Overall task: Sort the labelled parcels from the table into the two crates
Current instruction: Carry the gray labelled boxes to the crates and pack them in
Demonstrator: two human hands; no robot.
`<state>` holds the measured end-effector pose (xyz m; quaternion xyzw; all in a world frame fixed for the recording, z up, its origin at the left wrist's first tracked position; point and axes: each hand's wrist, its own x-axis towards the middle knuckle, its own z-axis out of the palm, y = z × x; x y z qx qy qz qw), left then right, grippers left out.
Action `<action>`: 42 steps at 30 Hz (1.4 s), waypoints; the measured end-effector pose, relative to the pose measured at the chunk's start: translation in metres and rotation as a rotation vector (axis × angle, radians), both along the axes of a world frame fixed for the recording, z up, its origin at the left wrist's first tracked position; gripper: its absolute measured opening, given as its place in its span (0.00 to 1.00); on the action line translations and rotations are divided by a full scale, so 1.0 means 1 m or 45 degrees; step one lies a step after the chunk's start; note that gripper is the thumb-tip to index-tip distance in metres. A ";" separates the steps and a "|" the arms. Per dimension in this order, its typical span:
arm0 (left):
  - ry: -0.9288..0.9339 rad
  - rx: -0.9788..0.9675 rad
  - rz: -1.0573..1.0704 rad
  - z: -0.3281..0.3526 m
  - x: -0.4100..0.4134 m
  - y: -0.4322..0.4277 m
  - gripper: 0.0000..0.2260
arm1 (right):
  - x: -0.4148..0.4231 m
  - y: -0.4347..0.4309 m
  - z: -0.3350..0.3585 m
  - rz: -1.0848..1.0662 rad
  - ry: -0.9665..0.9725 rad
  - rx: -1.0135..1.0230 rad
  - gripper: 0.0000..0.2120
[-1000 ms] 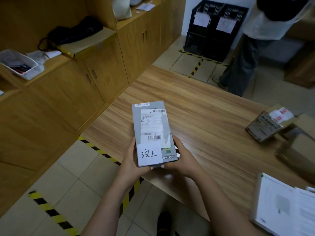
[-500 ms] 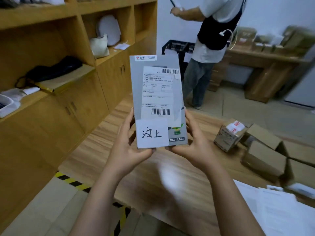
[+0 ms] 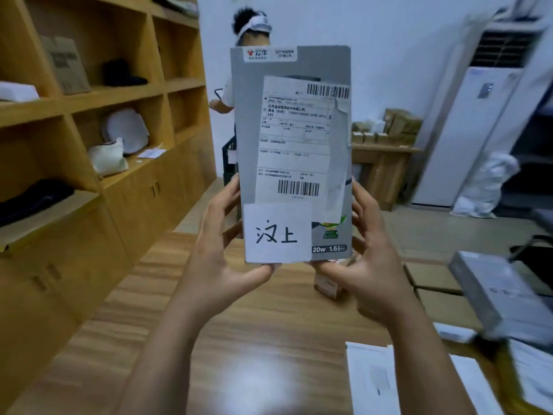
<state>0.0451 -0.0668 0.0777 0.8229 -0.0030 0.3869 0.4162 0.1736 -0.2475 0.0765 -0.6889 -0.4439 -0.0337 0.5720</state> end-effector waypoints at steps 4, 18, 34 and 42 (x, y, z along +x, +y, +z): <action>-0.032 0.033 -0.098 0.004 0.018 -0.018 0.50 | 0.005 -0.029 0.003 -0.083 -0.026 0.018 0.52; -0.004 0.047 -0.246 0.007 0.055 -0.064 0.49 | 0.017 -0.090 -0.001 -0.284 0.019 -0.018 0.53; 0.272 -0.089 -0.209 -0.050 0.060 -0.085 0.50 | 0.021 -0.101 -0.062 -0.251 0.343 -0.108 0.52; 0.312 -0.221 -0.047 -0.060 0.062 -0.112 0.51 | 0.045 -0.112 -0.062 -0.073 0.385 -0.179 0.51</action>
